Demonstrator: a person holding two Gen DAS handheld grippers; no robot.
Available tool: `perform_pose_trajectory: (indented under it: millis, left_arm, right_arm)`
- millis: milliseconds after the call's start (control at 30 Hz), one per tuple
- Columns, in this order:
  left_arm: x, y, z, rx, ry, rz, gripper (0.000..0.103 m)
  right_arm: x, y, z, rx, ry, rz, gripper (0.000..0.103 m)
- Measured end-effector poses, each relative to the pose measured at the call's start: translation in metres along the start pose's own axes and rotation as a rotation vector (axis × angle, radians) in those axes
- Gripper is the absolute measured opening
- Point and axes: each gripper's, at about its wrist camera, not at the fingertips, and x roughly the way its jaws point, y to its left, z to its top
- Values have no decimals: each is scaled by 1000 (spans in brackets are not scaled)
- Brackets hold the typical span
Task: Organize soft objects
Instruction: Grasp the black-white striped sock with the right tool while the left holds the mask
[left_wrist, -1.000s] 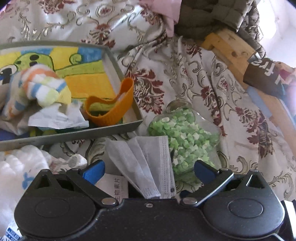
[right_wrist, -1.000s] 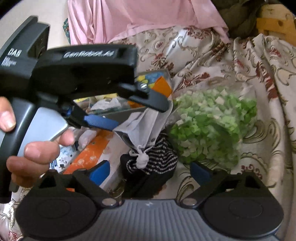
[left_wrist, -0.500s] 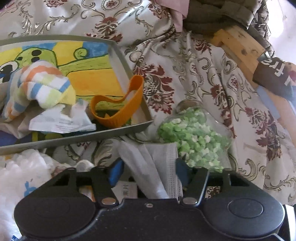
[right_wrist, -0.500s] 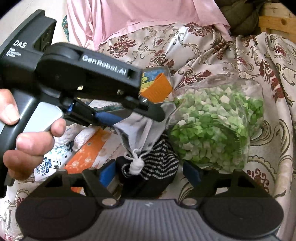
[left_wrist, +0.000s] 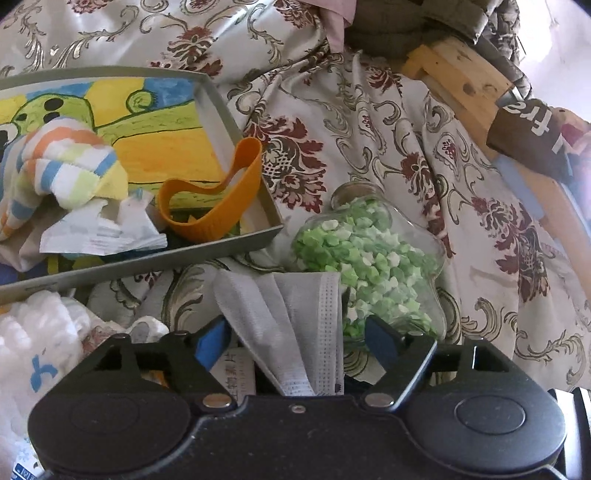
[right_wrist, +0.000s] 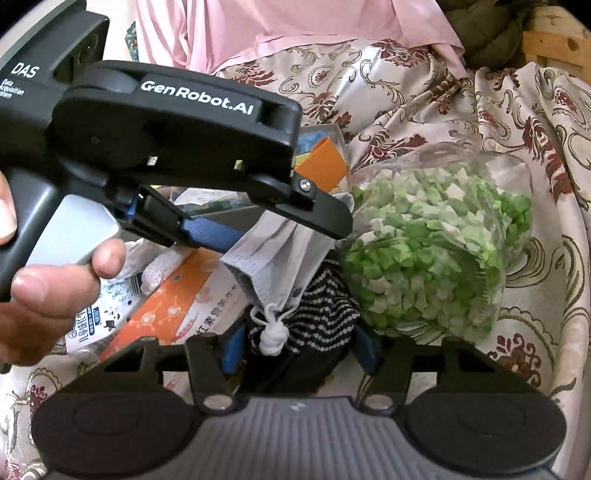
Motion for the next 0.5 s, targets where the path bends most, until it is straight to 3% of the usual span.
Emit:
perform_pose_trajectory:
  millis: [367,400,500]
  left_arm:
    - [-4,-2,-7,109,4,15,63]
    - [-4,-3,-8,113,5,24,58]
    - [-2,-5,-8,138,18,68,27]
  right_arm:
    - [0,3,-1,-13,5,1,46]
    - [0,4,-1,-19,8,-3,43]
    - [2,8,-2,-49,25,-26,35]
